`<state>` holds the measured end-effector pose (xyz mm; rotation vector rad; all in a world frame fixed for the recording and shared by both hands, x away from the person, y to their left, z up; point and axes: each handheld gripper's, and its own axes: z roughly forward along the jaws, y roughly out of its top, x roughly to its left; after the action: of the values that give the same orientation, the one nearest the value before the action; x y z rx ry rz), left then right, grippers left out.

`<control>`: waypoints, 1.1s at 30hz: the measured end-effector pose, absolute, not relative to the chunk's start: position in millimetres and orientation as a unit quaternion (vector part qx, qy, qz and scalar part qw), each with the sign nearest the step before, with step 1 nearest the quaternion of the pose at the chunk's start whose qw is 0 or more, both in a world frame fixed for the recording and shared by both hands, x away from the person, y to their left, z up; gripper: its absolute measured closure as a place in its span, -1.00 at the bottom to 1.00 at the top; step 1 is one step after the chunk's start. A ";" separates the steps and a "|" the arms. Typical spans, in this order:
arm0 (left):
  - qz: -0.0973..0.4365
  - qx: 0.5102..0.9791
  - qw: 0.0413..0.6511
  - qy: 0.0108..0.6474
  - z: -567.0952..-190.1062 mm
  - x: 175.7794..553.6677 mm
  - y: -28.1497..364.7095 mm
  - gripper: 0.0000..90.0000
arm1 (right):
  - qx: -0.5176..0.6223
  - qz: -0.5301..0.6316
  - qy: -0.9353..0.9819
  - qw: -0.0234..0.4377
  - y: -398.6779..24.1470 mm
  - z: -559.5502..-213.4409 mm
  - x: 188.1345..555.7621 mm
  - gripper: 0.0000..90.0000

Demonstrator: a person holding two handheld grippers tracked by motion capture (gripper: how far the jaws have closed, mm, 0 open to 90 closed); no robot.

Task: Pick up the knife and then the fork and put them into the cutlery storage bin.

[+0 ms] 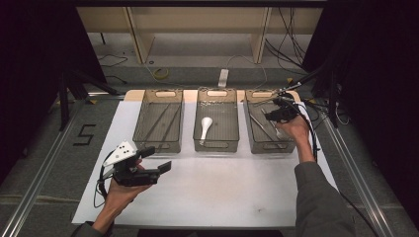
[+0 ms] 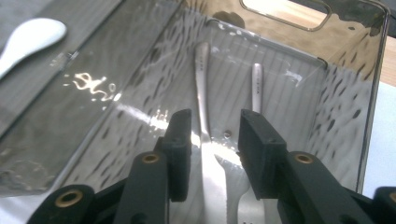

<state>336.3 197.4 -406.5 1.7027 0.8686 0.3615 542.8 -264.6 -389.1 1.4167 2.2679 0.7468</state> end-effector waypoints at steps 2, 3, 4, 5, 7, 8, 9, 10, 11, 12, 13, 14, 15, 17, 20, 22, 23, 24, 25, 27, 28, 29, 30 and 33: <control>0.154 0.723 0.563 0.369 -406.5 336.3 197.5 -0.65 | 0.498 0.272 0.803 0.181 -265.0 -387.4 540.5 0.37; 0.153 0.723 0.563 0.370 -406.5 336.3 197.5 -0.65 | 0.498 0.276 0.802 0.179 -265.0 -386.4 539.2 0.31; 0.154 0.723 0.563 0.369 -406.5 336.3 197.4 -0.65 | 0.498 0.278 0.801 0.179 -264.8 -385.5 537.8 0.25; 0.153 0.724 0.563 0.369 -406.5 336.2 197.4 -0.65 | 0.498 0.280 0.801 0.178 -264.3 -384.5 536.3 0.22; 0.153 0.724 0.562 0.370 -406.6 336.4 197.3 -0.65 | 0.494 0.287 0.801 0.178 -263.6 -383.0 532.4 0.15; 0.153 0.724 0.561 0.370 -406.7 336.5 197.3 -0.65 | 0.494 0.290 0.801 0.176 -263.3 -382.5 530.5 0.12; 0.152 0.724 0.562 0.370 -406.7 336.5 197.3 -0.65 | 0.492 0.292 0.801 0.177 -262.8 -382.3 528.6 0.09; 0.152 0.724 0.562 0.370 -406.6 336.3 197.3 -0.65 | 0.491 0.295 0.800 0.175 -262.3 -382.0 526.1 0.06; 0.153 0.725 0.561 0.370 -406.7 336.5 197.4 -0.65 | 0.491 0.298 0.800 0.175 -262.0 -381.8 524.4 0.02; 0.152 0.724 0.562 0.370 -406.7 336.5 197.4 -0.65 | 0.491 0.299 0.799 0.174 -261.8 -381.3 522.5 -0.01; 0.152 0.725 0.561 0.370 -406.7 336.6 197.5 -0.65 | 0.491 0.303 0.799 0.172 -261.5 -380.8 521.0 -0.04; 0.152 0.724 0.561 0.370 -406.8 336.6 197.5 -0.65 | 0.490 0.307 0.797 0.172 -261.4 -380.0 518.8 -0.06; 0.151 0.724 0.562 0.371 -406.8 336.6 197.6 -0.65 | 0.488 0.311 0.797 0.173 -261.1 -379.2 516.7 -0.09; 0.150 0.723 0.563 0.371 -406.8 336.7 197.7 -0.65 | 0.487 0.317 0.795 0.173 -260.3 -376.8 511.6 -0.15; 0.150 0.723 0.563 0.371 -406.8 336.8 197.7 -0.65 | 0.482 0.329 0.793 0.174 -258.9 -374.2 505.0 -0.21; 0.150 0.724 0.562 0.371 -406.7 336.6 197.6 -0.65 | 0.479 0.337 0.791 0.174 -257.5 -372.0 500.0 -0.25; 0.151 0.724 0.562 0.371 -406.7 336.6 197.5 -0.65 | 0.476 0.341 0.791 0.176 -256.5 -370.7 497.4 -0.26; 0.150 0.724 0.562 0.371 -406.7 336.6 197.5 -0.65 | 0.474 0.344 0.791 0.177 -255.3 -369.1 494.7 -0.27; 0.150 0.724 0.562 0.371 -406.8 336.7 197.6 -0.65 | 0.471 0.348 0.791 0.178 -253.9 -367.4 492.2 -0.29; 0.151 0.723 0.563 0.371 -406.7 336.5 197.6 -0.65 | 0.465 0.355 0.791 0.181 -251.5 -364.5 487.3 -0.31; 0.151 0.723 0.563 0.371 -406.7 336.5 197.6 -0.65 | 0.463 0.357 0.790 0.182 -250.2 -363.2 484.9 -0.32; 0.151 0.723 0.563 0.371 -406.7 336.5 197.5 -0.65 | 0.461 0.360 0.790 0.183 -248.8 -362.2 482.6 -0.34; 0.151 0.724 0.562 0.371 -406.7 336.5 197.5 -0.65 | 0.460 0.362 0.790 0.185 -247.5 -361.4 480.1 -0.34; 0.150 0.725 0.562 0.370 -406.8 336.7 197.5 -0.65 | 0.453 0.370 0.789 0.187 -243.6 -360.7 472.4 -0.35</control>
<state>336.7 197.5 -406.8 1.7073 0.8708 0.3544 472.4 -243.6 -360.7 1.2750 2.2226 1.0408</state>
